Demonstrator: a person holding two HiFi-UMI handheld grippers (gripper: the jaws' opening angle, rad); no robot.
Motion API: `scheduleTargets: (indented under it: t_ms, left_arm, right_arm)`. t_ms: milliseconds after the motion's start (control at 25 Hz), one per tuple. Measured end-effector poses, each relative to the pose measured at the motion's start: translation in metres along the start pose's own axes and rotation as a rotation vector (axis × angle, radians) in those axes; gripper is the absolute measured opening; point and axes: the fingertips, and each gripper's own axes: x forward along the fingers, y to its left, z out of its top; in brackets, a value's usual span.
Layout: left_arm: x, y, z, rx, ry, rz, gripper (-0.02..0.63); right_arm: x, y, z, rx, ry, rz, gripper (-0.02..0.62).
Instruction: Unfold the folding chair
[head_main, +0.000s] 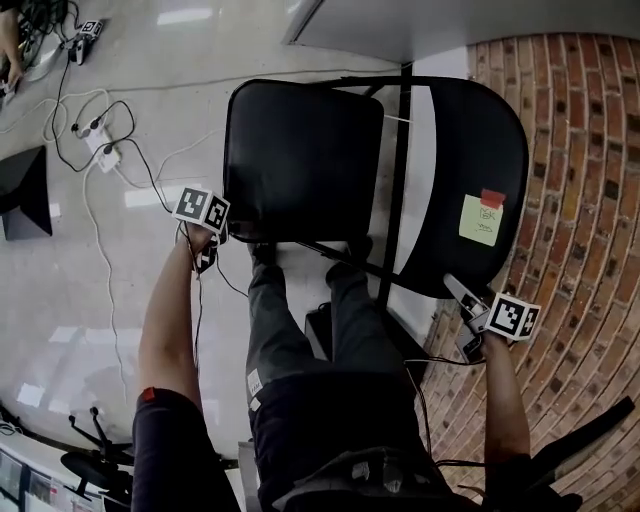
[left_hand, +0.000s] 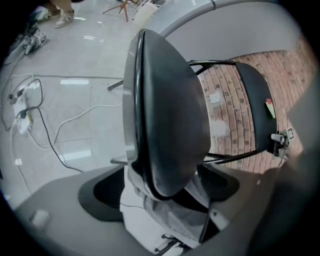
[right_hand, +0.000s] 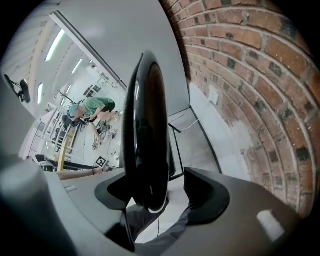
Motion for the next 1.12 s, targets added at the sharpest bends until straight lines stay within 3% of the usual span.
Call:
scheduleTargets:
  t_ms: [240,600,960,1120]
  left_arm:
    - [-0.041,-0.031,-0.001,0.034,0.019,0.061,0.472]
    - [-0.123,-0.096,0.038,0.165,-0.024,0.092,0.472]
    - [-0.175,-0.153,0.070,0.271,-0.109,0.133,0.466]
    - [-0.189,-0.178,0.078,0.318,-0.185,0.143,0.424]
  right_arm:
    - [-0.044,-0.011,-0.005,-0.032,-0.010,-0.123,0.304]
    - [-0.087,0.001,0.042,-0.061,-0.212,-0.247,0.304]
    - [-0.100,0.039,0.068,-0.083,-0.306,-0.216,0.302]
    - [-0.110,0.046,0.073,-0.061,-0.366,-0.183,0.268]
